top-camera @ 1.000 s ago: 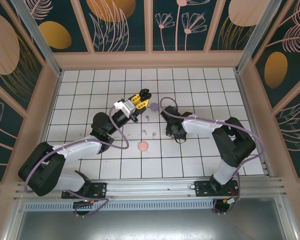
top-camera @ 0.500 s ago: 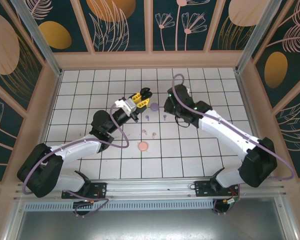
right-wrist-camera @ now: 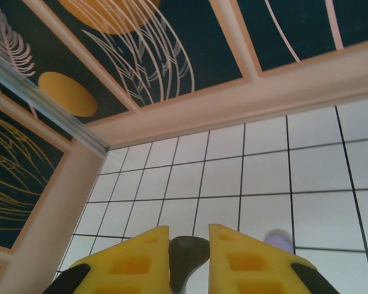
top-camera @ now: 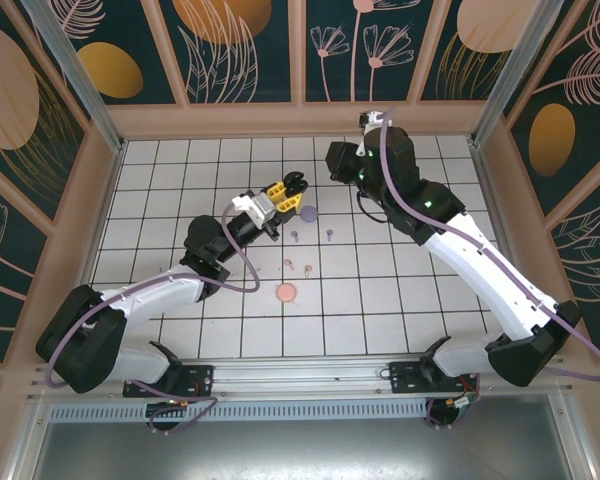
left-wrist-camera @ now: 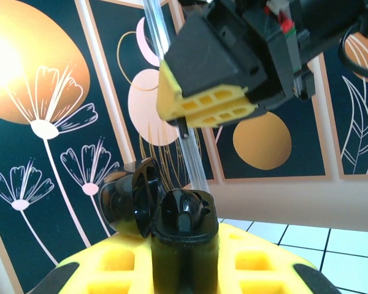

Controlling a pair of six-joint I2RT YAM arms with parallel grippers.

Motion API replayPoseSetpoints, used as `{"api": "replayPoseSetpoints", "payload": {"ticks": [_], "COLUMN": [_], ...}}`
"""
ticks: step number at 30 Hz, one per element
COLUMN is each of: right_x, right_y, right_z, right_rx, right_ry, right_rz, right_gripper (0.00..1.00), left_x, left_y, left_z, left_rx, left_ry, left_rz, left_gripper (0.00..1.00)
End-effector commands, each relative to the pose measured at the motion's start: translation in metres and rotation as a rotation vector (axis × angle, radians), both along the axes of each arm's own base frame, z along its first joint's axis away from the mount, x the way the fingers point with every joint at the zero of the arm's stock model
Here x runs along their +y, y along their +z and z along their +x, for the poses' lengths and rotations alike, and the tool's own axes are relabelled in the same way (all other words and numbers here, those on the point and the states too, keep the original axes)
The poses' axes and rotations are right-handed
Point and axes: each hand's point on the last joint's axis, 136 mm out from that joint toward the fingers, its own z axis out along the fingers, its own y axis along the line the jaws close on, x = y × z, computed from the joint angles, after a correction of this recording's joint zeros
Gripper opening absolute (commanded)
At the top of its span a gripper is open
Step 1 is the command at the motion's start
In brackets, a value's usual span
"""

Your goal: Insert wireless bluetooth earbuds into charging case

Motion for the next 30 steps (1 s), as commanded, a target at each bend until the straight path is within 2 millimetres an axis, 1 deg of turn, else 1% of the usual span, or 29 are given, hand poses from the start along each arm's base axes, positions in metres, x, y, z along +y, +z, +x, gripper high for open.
{"api": "replayPoseSetpoints", "payload": {"ticks": [1,7,10,16,22,30], "right_x": [0.013,0.026,0.028,0.035,0.042,0.043], "right_y": [0.033,0.042,0.041,0.031,0.016,0.006], "right_z": [-0.013,-0.033,-0.039,-0.045,-0.047,-0.049], "right_rx": [-0.124,-0.23,-0.256,-0.264,-0.242,-0.223], "right_ry": [0.086,0.17,0.197,0.236,0.263,0.273], "right_rz": [0.007,0.009,0.004,-0.022,-0.024,-0.021], "right_gripper": [0.19,0.19,0.2,0.2,0.2,0.19], "left_x": [-0.007,-0.011,-0.013,-0.016,-0.016,-0.016], "left_y": [0.014,0.017,0.017,0.018,0.021,0.021], "left_z": [-0.001,0.002,0.003,0.005,0.005,0.005], "left_rx": [-0.019,-0.012,-0.013,-0.007,-0.009,-0.007], "left_ry": [-0.035,-0.052,-0.056,-0.064,-0.065,-0.065], "left_rz": [-0.025,-0.034,-0.034,-0.038,-0.043,-0.046], "left_gripper": [0.0,0.0,0.0,0.0,0.0,0.0]}}
